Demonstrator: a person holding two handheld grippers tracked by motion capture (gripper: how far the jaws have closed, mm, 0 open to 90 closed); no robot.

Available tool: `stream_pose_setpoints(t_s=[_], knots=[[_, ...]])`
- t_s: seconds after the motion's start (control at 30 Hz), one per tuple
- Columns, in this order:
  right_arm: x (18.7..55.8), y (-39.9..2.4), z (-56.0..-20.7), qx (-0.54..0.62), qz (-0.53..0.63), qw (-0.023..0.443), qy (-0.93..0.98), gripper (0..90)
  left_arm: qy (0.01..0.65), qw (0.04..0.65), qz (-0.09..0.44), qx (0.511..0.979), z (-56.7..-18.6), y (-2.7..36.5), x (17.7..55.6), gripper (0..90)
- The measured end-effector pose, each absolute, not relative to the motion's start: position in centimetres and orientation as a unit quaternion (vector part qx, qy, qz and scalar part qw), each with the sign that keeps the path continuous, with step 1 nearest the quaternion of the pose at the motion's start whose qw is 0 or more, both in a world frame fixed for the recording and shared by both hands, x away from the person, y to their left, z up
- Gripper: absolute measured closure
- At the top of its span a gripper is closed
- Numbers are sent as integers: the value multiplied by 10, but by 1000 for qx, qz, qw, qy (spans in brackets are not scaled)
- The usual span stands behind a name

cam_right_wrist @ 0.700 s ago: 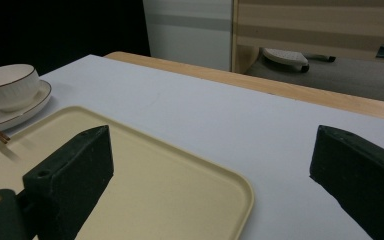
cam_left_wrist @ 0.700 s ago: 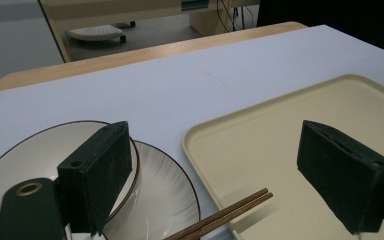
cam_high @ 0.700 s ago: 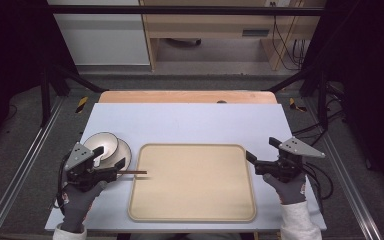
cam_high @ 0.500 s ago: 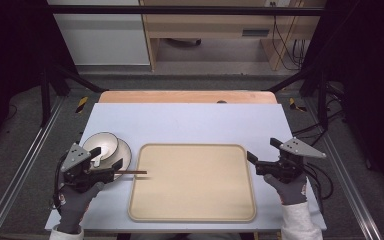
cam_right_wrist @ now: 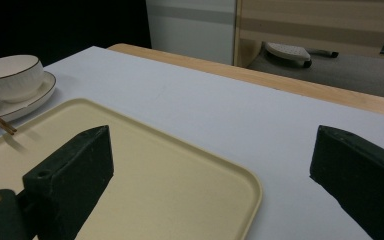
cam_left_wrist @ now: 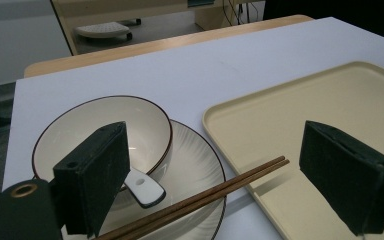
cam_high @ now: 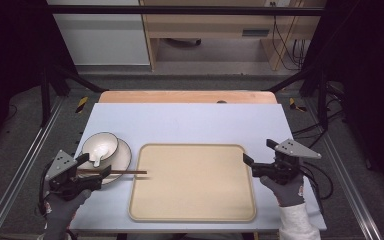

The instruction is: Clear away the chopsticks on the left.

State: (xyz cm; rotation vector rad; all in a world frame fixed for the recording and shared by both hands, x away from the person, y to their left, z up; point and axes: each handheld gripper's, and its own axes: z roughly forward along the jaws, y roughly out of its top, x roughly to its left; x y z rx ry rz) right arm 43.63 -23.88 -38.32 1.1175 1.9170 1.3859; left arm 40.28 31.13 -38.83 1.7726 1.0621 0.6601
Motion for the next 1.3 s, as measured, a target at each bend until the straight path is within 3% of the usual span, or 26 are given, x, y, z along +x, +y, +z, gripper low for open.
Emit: stream_pose_setpoints(t_s=[0.8,1.3], knots=[[438,-234,-387,414,503,253,715,37,456,428,253,738,-414,339,378,105],[441,-230,-390,415,497,248,721,38,461,385,256,757,-436,340,406,185]])
